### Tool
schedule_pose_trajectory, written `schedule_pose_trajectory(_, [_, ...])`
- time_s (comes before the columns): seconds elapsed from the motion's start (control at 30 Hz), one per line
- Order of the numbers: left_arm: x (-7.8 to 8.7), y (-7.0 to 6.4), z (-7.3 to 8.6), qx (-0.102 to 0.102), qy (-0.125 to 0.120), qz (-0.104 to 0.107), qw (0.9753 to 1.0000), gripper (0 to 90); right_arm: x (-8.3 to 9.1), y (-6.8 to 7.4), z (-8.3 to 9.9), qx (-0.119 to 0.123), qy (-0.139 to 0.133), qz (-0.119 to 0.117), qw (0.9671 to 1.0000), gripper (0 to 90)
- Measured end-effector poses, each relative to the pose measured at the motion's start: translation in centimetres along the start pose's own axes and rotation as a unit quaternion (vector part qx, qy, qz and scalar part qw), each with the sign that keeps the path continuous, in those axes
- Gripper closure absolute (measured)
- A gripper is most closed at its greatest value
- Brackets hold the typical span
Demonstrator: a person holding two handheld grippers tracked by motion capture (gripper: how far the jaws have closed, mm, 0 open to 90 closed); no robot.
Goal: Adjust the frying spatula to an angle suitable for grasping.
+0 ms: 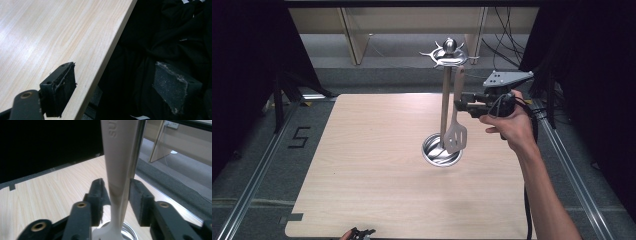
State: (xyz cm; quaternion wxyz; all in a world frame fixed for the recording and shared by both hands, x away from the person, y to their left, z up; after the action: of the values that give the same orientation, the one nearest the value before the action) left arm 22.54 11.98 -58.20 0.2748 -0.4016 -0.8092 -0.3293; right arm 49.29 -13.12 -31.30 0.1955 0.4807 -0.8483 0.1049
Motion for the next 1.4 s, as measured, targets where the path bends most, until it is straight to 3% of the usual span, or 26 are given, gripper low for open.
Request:
schedule_pose_trajectory(0.1, [0.0, -0.1, 0.0, 0.002, 0.001, 0.002, 1.0000, 17.5, 0.4, 0.4, 0.1, 0.002, -0.012, 0.005, 0.9999, 59.5])
schedule_pose_trajectory(0.2, [0.0, -0.1, 0.0, 0.002, 0.002, 0.003, 1.0000, 17.5, 1.1, 0.6, 0.8, 0.006, -0.005, 0.025, 0.9996, 54.6])
schedule_pose_trajectory(0.33, [0.0, -0.1, 0.0, 0.002, 0.000, 0.002, 1.0000, 17.5, 1.5, 1.0, 1.6, 0.007, -0.021, 0.026, 0.9994, 48.5])
schedule_pose_trajectory(0.5, [0.1, 0.2, 0.0, 0.002, 0.005, -0.001, 1.0000, 17.5, 2.2, 1.3, 3.1, 0.001, -0.023, 0.047, 0.9986, 41.7])
schedule_pose_trajectory(0.57, [0.3, 0.5, 0.0, 0.004, 0.004, -0.008, 0.9999, 17.6, 2.6, 1.4, 3.9, 0.010, -0.019, 0.069, 0.9974, 39.1])
schedule_pose_trajectory(0.6, [0.3, 0.4, 0.0, 0.007, 0.004, 0.003, 1.0000, 17.5, 2.7, 1.5, 4.3, 0.012, -0.020, 0.073, 0.9970, 38.7])
schedule_pose_trajectory(0.7, [0.4, 1.2, 0.0, 0.018, 0.002, -0.030, 0.9994, 17.5, 3.1, 1.8, 5.9, 0.005, -0.017, 0.084, 0.9963, 37.7])
schedule_pose_trajectory(0.73, [0.4, 1.2, 0.0, 0.021, 0.002, -0.026, 0.9994, 17.6, 3.2, 1.7, 6.4, 0.006, -0.022, 0.090, 0.9957, 37.5])
schedule_pose_trajectory(0.83, [0.5, 1.5, 0.0, 0.036, -0.002, -0.028, 0.9990, 17.5, 3.1, 1.6, 7.8, -0.007, -0.033, 0.093, 0.9951, 37.0])
schedule_pose_trajectory(1.03, [0.7, 1.8, 0.0, 0.037, -0.002, -0.036, 0.9987, 17.5, 3.0, 1.8, 10.1, -0.040, -0.010, 0.087, 0.9953, 35.6])
schedule_pose_trajectory(1.23, [0.8, 1.8, 0.0, 0.040, -0.003, -0.040, 0.9984, 17.5, 2.9, 2.0, 11.2, -0.034, -0.004, 0.081, 0.9961, 35.6])
schedule_pose_trajectory(1.27, [0.7, 1.9, 0.0, 0.041, -0.003, -0.041, 0.9983, 17.5, 2.9, 2.3, 11.4, -0.042, 0.000, 0.079, 0.9960, 35.5])
schedule_pose_trajectory(1.3, [0.7, 1.8, 0.0, 0.044, -0.004, -0.039, 0.9983, 17.5, 2.8, 2.2, 11.5, -0.033, -0.002, 0.081, 0.9962, 35.4])
schedule_pose_trajectory(1.4, [0.8, 1.8, 0.0, 0.045, -0.004, -0.037, 0.9983, 17.6, 2.7, 2.8, 12.0, -0.044, 0.007, 0.075, 0.9962, 35.0])
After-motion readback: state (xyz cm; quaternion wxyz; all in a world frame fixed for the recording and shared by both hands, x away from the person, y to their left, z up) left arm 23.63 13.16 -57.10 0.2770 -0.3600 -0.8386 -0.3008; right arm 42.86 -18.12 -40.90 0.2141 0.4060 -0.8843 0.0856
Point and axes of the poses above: each handheld gripper's, and its own axes: x roughly backward along the jaws, z roughly out of its underside, y roughly to its left, the point moved 10 cm from there along -x, roughly forward along the jaws, and after that the axes turned 5 degrees about -z, right-handed, at the moved point
